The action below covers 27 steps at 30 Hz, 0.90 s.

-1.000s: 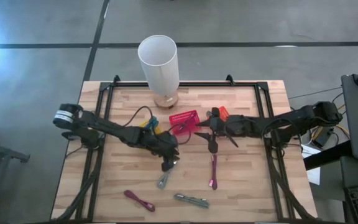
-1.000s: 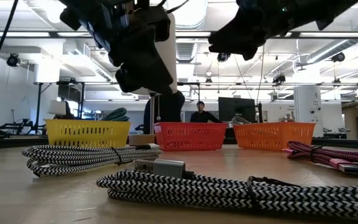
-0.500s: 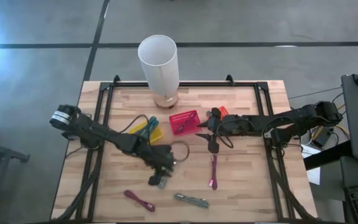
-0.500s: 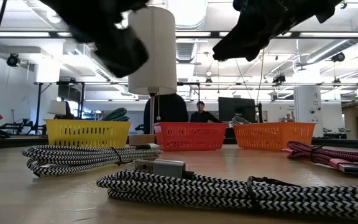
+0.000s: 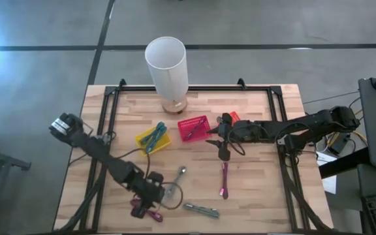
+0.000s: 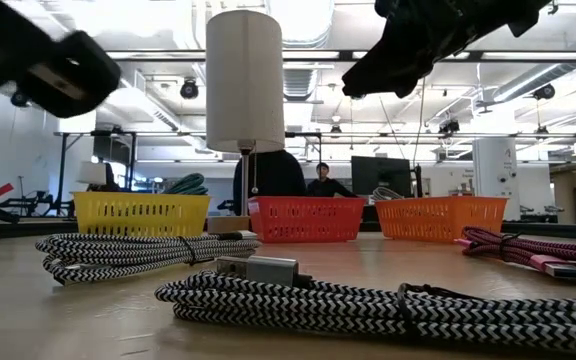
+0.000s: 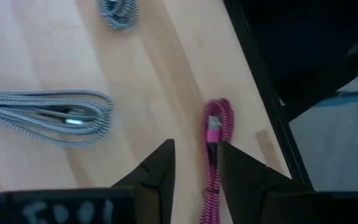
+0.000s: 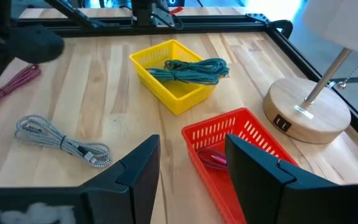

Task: Pick & Place USB Port
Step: Put the bottom pink charger cable into the red bin

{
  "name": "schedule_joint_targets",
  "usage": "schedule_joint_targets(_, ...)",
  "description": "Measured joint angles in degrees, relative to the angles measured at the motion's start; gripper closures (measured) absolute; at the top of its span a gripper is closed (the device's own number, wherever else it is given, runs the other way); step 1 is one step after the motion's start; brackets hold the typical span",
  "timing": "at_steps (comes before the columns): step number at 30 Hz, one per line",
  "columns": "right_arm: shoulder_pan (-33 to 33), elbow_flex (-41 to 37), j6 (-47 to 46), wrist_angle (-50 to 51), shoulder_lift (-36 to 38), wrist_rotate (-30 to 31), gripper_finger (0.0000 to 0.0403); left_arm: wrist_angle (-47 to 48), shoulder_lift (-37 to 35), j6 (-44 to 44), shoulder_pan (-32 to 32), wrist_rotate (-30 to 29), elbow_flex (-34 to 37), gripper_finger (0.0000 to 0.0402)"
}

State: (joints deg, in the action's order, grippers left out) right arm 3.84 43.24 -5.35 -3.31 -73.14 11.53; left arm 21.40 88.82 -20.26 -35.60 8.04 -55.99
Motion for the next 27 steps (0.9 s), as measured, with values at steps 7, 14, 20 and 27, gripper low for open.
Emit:
schedule_joint_targets(7,0.0,0.0,0.0,0.0,0.0,0.0,0.0225,1.1,0.0,-3.8,-5.2,-4.5,0.0,0.0289)
schedule_joint_targets(14,0.0,0.0,0.0,0.0,0.0,0.0,0.0225,-2.8,0.3,-10.2,-7.7,-5.9,2.8,0.0289)
schedule_joint_targets(20,0.0,0.0,0.0,0.1,0.0,0.0,0.0225,-4.4,3.1,-10.0,-9.0,-5.7,4.2,0.0289)
schedule_joint_targets(27,0.0,-0.1,0.0,0.1,0.0,0.0,0.0225,-5.7,7.7,-8.3,-9.5,-4.3,5.8,0.0289)
